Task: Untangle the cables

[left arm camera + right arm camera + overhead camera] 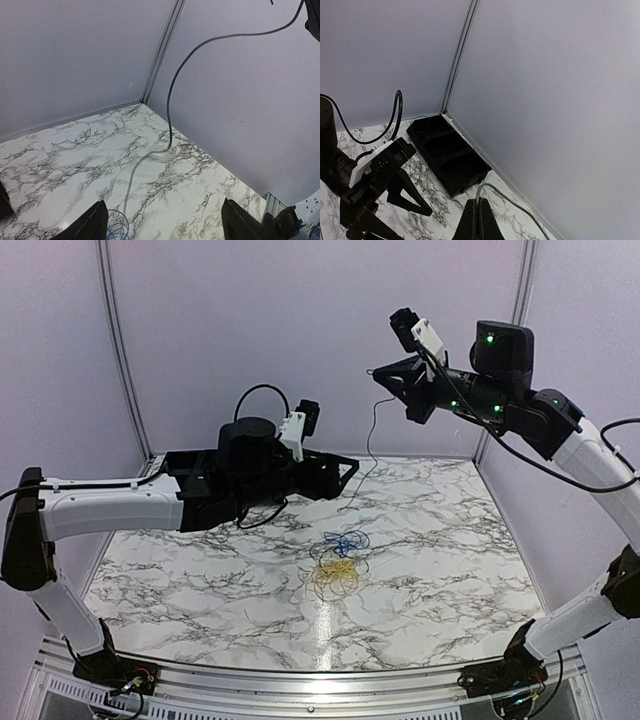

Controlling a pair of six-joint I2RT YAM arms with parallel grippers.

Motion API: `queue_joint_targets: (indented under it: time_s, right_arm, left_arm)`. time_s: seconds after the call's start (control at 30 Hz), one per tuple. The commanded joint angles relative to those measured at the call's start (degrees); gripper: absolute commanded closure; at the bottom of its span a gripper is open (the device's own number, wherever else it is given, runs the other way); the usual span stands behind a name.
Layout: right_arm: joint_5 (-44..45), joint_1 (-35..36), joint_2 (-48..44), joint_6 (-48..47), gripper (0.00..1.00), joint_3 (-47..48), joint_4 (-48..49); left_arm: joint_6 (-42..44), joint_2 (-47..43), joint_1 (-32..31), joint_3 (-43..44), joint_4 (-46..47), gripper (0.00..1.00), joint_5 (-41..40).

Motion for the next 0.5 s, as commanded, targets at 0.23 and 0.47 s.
queue_joint_targets:
  time_s: [0.23, 0.47]
  right_arm:
    - [-5.24, -0.42, 1.46, 4.11, 1.0, 2.92, 0.31]
    - [-5.87, -0.36, 1.63, 4.22, 1.0, 4.15, -0.2]
  left_arm:
    - [3.04, 6.48, 0.55, 11.9, -4.83, 0.23, 8.59]
    - [-0.57, 12.63, 1.1, 18.98, -8.84, 0.31, 2.72]
